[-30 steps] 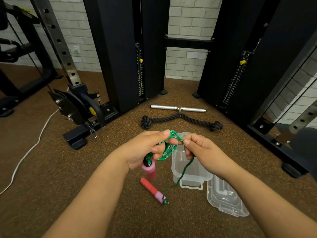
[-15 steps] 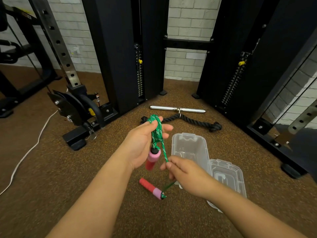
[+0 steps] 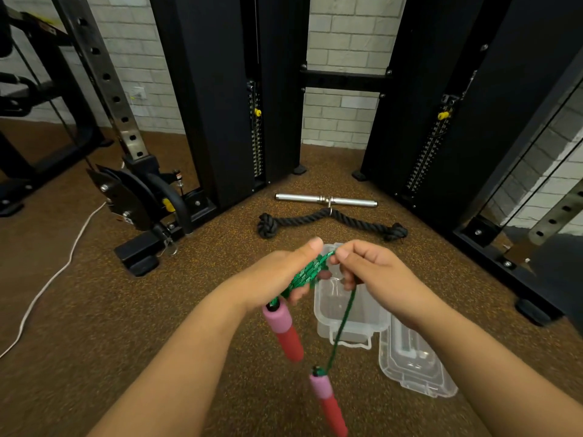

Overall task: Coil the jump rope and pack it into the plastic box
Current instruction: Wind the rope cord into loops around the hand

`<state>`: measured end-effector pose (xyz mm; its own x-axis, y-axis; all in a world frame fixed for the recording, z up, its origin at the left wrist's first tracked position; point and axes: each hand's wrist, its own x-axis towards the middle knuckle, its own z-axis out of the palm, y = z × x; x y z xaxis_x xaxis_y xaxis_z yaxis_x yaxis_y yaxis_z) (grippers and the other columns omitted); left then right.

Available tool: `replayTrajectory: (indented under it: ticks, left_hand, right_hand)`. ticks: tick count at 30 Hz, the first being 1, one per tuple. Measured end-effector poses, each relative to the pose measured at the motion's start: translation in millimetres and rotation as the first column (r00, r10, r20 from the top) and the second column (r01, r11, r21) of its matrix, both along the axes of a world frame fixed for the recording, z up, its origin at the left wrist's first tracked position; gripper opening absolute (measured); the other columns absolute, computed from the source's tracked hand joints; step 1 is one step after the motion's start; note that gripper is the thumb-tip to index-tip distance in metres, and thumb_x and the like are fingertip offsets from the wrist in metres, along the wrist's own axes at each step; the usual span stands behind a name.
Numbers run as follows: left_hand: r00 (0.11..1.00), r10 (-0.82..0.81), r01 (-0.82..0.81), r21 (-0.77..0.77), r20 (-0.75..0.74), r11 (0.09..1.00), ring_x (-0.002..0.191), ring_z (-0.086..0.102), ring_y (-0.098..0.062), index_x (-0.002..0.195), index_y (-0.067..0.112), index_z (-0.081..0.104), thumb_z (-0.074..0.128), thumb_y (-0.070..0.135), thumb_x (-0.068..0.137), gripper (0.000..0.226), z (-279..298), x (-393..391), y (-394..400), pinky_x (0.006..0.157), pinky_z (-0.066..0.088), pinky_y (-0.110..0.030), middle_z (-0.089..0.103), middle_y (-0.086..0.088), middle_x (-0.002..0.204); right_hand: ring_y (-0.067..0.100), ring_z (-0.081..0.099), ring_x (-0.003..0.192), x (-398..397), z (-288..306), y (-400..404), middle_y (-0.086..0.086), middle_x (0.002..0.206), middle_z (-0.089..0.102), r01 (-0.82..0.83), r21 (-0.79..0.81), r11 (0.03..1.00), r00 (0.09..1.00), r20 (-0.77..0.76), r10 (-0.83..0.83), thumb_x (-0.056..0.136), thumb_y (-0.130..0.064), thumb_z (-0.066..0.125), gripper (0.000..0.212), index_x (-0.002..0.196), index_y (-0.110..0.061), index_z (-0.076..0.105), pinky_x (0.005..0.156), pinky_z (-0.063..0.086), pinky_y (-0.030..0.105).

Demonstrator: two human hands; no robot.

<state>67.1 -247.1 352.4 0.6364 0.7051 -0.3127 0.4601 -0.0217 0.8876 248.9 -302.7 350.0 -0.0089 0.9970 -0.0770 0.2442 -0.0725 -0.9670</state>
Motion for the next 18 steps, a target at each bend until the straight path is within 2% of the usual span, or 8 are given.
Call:
replayTrajectory:
  ticks: [2,4,7,10,15,18]
  left_hand:
    - [0.992,-0.029,0.039,-0.082,0.122,0.996,0.05,0.04,-0.009,0.093,0.011,0.071,0.049,0.059,0.085,0.054,2.2,0.1,-0.1,0.064,0.041,-0.026,0.044,0.006,0.051]
    - [0.973,-0.009,0.039,-0.125,0.23,0.991,0.047,0.036,-0.008,0.1,0.008,0.072,0.054,0.051,0.084,0.048,2.5,-0.3,1.1,0.062,0.037,-0.024,0.039,0.007,0.048]
    - [0.935,0.063,-0.01,-0.153,0.349,0.988,0.046,0.033,-0.009,0.095,0.008,0.072,0.052,0.047,0.084,0.045,4.3,-2.1,3.2,0.063,0.035,-0.024,0.034,0.007,0.046]
    - [0.894,0.139,-0.055,-0.205,0.425,0.977,0.045,0.032,-0.008,0.092,0.01,0.072,0.051,0.046,0.084,0.042,6.5,-3.4,3.1,0.058,0.034,-0.02,0.032,0.008,0.045]
    - [0.822,0.24,-0.097,-0.29,0.516,0.952,0.047,0.029,-0.008,0.09,0.01,0.069,0.049,0.044,0.086,0.04,7.2,-1.1,2.7,0.056,0.032,-0.02,0.031,0.009,0.044]
    - [0.773,0.319,-0.149,-0.331,0.548,0.932,0.046,0.028,-0.008,0.093,0.009,0.071,0.05,0.046,0.085,0.043,7.9,-0.6,5.4,0.054,0.033,-0.019,0.03,0.01,0.043]
  right_hand:
    - [0.007,0.05,0.057,2.6,-0.5,0.9,-0.008,0.057,0.049,0.062,0.02,0.998,0.998,0.01,-0.062,0.094,-0.028,0.05,0.023,0.085,-0.013,0.065,0.072,0.05,0.031]
    - [0.006,0.049,0.056,1.4,-2.1,1.4,-0.009,0.056,0.047,0.086,0.042,0.995,0.996,0.02,-0.087,0.093,-0.031,0.051,0.023,0.082,-0.017,0.065,0.075,0.05,0.035]
    - [0.005,0.046,0.053,-2.9,-6.3,2.8,-0.012,0.054,0.044,0.089,0.057,0.994,0.996,0.007,-0.09,0.095,-0.03,0.047,0.024,0.08,-0.019,0.063,0.073,0.048,0.035]
    - [0.005,0.043,0.051,-4.3,-11.1,4.3,-0.012,0.052,0.041,0.095,0.06,0.994,0.995,-0.019,-0.094,0.098,-0.027,0.042,0.029,0.077,-0.022,0.062,0.072,0.045,0.035]
    - [0.008,0.049,0.059,-4.6,-12.2,5.9,-0.001,0.063,0.051,0.056,0.091,0.994,0.998,-0.046,-0.052,0.099,-0.015,0.039,0.028,0.091,-0.02,0.065,0.062,0.047,0.018]
    - [0.004,0.047,0.052,-2.2,-14.6,5.8,-0.009,0.054,0.047,0.096,0.067,0.993,0.995,-0.016,-0.095,0.097,-0.025,0.044,0.028,0.082,-0.023,0.068,0.062,0.047,0.022]
